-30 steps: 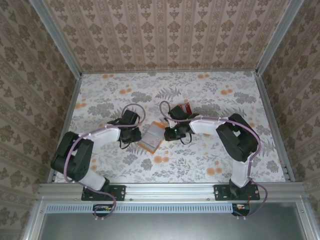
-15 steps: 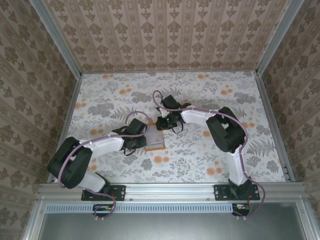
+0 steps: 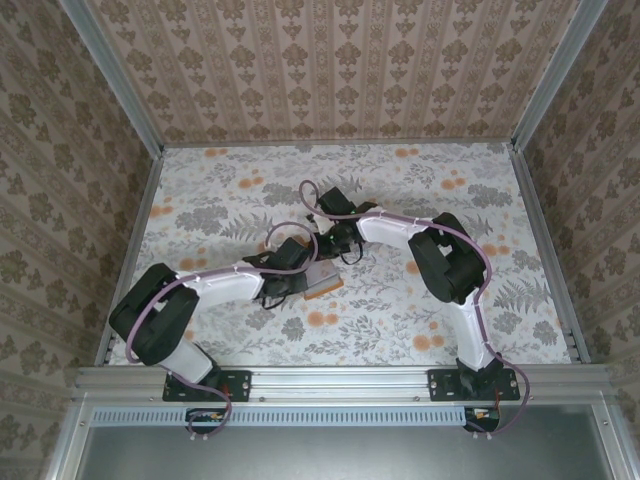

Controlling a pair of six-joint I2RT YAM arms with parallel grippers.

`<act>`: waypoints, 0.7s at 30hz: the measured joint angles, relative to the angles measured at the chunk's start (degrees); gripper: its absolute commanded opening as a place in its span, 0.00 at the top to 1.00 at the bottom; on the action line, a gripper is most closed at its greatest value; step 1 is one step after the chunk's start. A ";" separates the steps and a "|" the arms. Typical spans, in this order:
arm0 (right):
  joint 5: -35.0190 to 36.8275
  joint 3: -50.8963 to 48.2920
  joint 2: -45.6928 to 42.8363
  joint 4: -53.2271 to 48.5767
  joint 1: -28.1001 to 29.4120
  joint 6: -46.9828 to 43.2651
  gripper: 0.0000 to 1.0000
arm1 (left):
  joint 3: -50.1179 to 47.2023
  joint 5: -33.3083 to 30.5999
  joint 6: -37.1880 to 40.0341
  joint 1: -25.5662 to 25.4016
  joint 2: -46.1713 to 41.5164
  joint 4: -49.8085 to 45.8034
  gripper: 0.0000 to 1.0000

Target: Put the credit cards into the card holder

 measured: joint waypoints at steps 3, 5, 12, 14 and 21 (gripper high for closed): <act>-0.15 0.83 0.00 -0.15 0.00 -0.31 0.88 | 0.09 0.68 -0.35 -1.03 0.24 1.20 0.78; -0.15 1.05 0.00 -0.39 -0.07 -0.46 0.88 | 0.15 1.51 -0.50 -1.55 0.35 1.97 0.77; -0.15 1.07 -0.61 -1.88 -1.51 -1.33 0.84 | 0.42 1.60 -0.55 -2.19 -0.59 1.77 0.70; -0.11 0.96 -1.92 -2.10 -2.43 -1.64 0.82 | 0.39 0.55 -0.52 -2.19 -2.47 1.01 0.67; 1.31 -2.93 -12.48 -1.05 -6.51 -1.73 0.80 | -1.79 -5.22 -0.09 -1.70 -15.28 -0.57 0.62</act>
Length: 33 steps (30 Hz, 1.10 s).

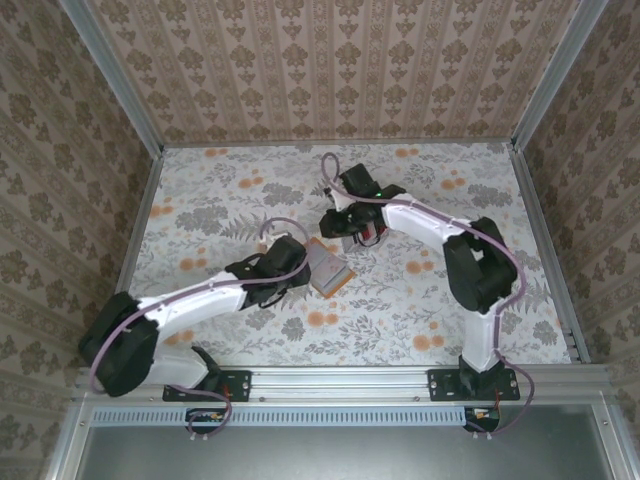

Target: Put the credit cards into the card holder

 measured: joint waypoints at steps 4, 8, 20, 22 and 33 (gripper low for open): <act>1.18 -3.58 -5.31 0.94 -2.10 0.00 0.78 | -2.34 -1.51 0.22 2.40 -4.04 -1.36 0.60; 3.08 -8.37 -8.85 1.66 -3.69 0.00 0.78 | -4.04 -0.63 1.14 7.06 -5.01 -2.49 0.58; 8.48 -16.41 -14.47 2.67 -13.14 1.36 0.59 | 1.20 9.29 10.10 19.19 1.66 -2.29 0.57; 9.49 -16.41 -14.56 3.17 -14.40 1.57 0.56 | 4.00 11.19 11.58 19.96 4.94 -2.12 0.57; 9.57 -10.75 -8.28 1.77 -16.35 1.68 0.54 | 12.35 19.85 14.67 20.63 18.99 -0.48 0.57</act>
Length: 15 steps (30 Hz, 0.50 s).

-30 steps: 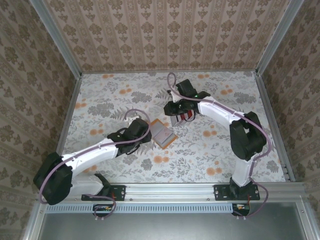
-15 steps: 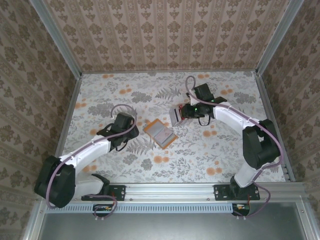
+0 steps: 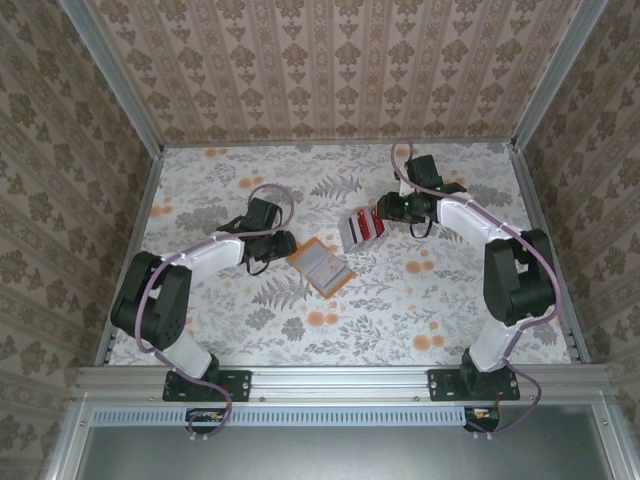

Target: Put the credit cards into the card holder

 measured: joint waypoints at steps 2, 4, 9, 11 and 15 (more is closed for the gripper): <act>-0.76 1.53 1.99 -0.63 0.00 -0.02 0.54 | 0.63 0.79 0.15 0.00 0.79 0.11 0.57; -1.44 2.64 3.67 -0.90 0.04 -0.15 0.54 | 0.90 1.31 0.35 0.00 0.90 0.28 0.57; -3.37 3.93 5.03 -2.16 0.94 -0.17 0.55 | 0.96 1.53 0.59 0.00 0.90 0.31 0.57; -3.76 5.14 5.57 -2.82 1.81 -0.22 0.55 | 0.94 1.53 0.59 0.00 0.90 0.31 0.57; -3.72 7.39 7.21 -3.39 3.34 -0.55 0.55 | 0.94 1.57 0.59 0.00 0.90 0.48 0.57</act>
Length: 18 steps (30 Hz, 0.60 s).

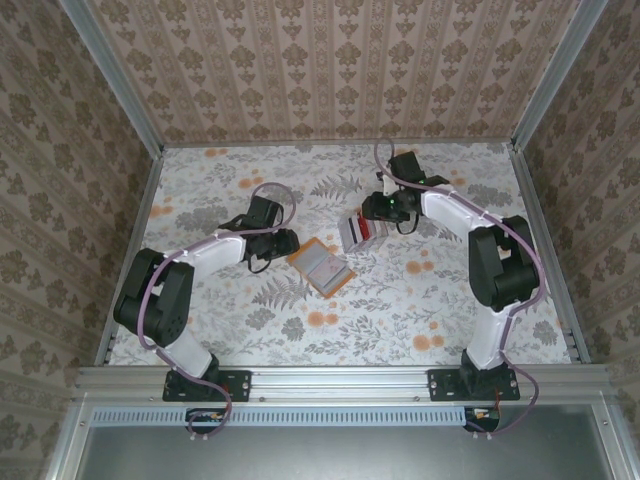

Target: Put the credit cards into the card holder

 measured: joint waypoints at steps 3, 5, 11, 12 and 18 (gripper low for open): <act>0.31 0.72 1.16 -0.46 0.50 -0.70 0.55 | 0.00 0.00 0.00 0.00 0.00 0.04 0.57; 0.92 0.83 1.66 -0.83 0.66 -1.18 0.55 | 0.00 0.00 0.00 0.00 0.00 0.13 0.57; 3.52 1.79 1.66 -3.02 1.29 -2.49 0.55 | 0.00 0.17 0.00 0.00 0.00 0.17 0.57; 3.67 1.90 1.66 -3.26 1.38 -2.62 0.55 | 0.00 0.22 0.00 0.00 0.00 0.17 0.57; 3.87 1.99 1.64 -3.69 1.79 -2.67 0.55 | 0.00 0.46 0.02 0.00 0.00 0.20 0.56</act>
